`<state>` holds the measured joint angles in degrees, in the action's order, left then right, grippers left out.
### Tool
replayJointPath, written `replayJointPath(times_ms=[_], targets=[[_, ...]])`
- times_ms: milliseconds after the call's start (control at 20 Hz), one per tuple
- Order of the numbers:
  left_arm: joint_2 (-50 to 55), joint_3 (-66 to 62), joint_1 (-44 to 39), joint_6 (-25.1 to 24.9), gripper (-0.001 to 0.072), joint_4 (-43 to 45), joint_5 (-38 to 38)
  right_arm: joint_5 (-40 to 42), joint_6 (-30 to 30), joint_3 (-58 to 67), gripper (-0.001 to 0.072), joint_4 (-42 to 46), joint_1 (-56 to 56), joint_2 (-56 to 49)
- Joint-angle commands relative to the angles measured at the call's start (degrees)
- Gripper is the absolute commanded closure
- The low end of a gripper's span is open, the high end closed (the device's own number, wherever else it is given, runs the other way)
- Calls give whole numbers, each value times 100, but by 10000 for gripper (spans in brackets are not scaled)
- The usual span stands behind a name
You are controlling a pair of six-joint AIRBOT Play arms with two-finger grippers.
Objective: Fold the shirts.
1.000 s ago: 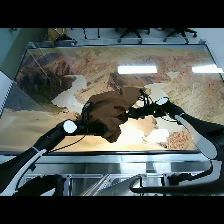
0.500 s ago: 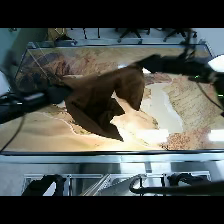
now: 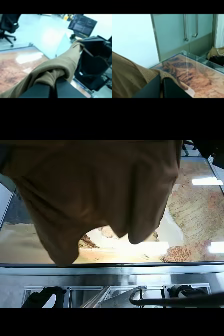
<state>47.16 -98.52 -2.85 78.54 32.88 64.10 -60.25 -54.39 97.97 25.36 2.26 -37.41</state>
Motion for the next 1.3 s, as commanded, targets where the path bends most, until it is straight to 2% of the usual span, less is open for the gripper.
replayJointPath(times_ms=[0, 200, 300, 450, 600, 800, 850, 900, 950, 1000, 1050, 1150, 1250], targets=[[826, -826, -459, -31, 694, 118, 48, -203, -144, 55, 693, 258, 0, -175], [2205, -881, -942, -31, 694, 1327, 44, -328, -619, -24, 692, 1268, 0, -1099], [3075, -881, -1073, -61, 693, 1663, -17, -328, -787, -262, 693, 1687, 0, -1679], [4450, -883, -1091, -269, 694, 1696, -476, -313, -798, -789, 692, 1843, 0, -2686], [5615, -885, -1091, -267, 694, 1687, -973, -129, -798, -1054, 693, 2057, 0, -3711], [6227, -890, -1036, -264, 683, 1652, -1279, 240, -798, -1054, 692, 2065, 0, -4710], [6238, -890, -997, -264, 394, 1655, -1180, 299, -765, -1054, 692, 2068, 0, -4835], [6207, -896, -920, -201, 13, 1644, -988, 304, -629, -1049, 682, 2074, -7, -4883], [6126, -896, -809, -129, 29, 1646, -708, 299, -452, -1038, 589, 2079, -44, -4881], [5989, -894, -651, -76, 30, 1648, -302, 293, -409, -986, 369, 2127, -101, -4859], [5827, -892, -476, 42, 30, 1657, 197, 273, -411, -901, 245, 2260, -184, -4824], [5517, -756, -205, 260, 30, 1663, 1235, 275, -411, -765, 241, 2577, -409, -4782], [5058, -35, -105, 426, 31, 1665, 1836, 275, -411, -763, 239, 2629, -638, -4843]])
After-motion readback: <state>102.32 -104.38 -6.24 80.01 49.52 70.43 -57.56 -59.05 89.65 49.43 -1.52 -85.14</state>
